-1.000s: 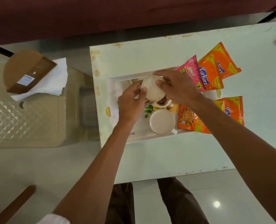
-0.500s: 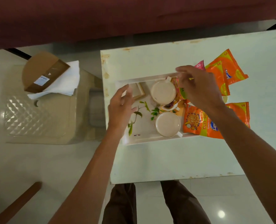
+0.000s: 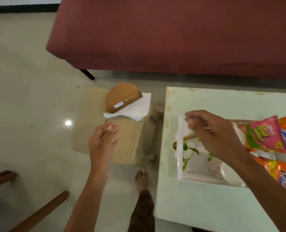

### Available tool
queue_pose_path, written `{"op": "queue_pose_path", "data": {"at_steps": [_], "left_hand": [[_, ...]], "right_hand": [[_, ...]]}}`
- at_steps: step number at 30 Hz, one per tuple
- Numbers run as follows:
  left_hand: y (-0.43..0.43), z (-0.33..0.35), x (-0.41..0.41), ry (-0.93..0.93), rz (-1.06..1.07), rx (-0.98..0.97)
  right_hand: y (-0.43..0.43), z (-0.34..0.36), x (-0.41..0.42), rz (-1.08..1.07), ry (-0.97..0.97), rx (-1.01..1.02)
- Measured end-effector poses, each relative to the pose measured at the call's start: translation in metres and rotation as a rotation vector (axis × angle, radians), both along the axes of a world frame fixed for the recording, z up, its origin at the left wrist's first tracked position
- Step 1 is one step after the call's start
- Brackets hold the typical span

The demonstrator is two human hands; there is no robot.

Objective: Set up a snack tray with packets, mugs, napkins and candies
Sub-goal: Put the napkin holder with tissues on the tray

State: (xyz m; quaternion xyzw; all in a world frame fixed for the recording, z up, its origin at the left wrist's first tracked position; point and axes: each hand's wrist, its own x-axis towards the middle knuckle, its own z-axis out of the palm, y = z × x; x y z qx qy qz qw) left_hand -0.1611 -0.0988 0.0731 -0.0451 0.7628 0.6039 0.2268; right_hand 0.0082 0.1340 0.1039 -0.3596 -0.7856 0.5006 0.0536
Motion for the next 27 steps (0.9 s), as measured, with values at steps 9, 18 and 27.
{"op": "queue_pose_path", "data": {"at_steps": [9, 18, 27], "left_hand": [[0.023, -0.048, -0.131, 0.361, -0.142, -0.365], [0.046, -0.085, -0.175, 0.077, -0.219, -0.309], [0.059, -0.020, -0.116, 0.142, -0.234, -0.003]], "right_hand": [[-0.067, -0.051, -0.159, -0.114, -0.052, -0.184], [-0.105, -0.082, -0.222, -0.254, -0.067, -0.194], [-0.081, -0.051, -0.184, -0.399, 0.061, -0.350]]}}
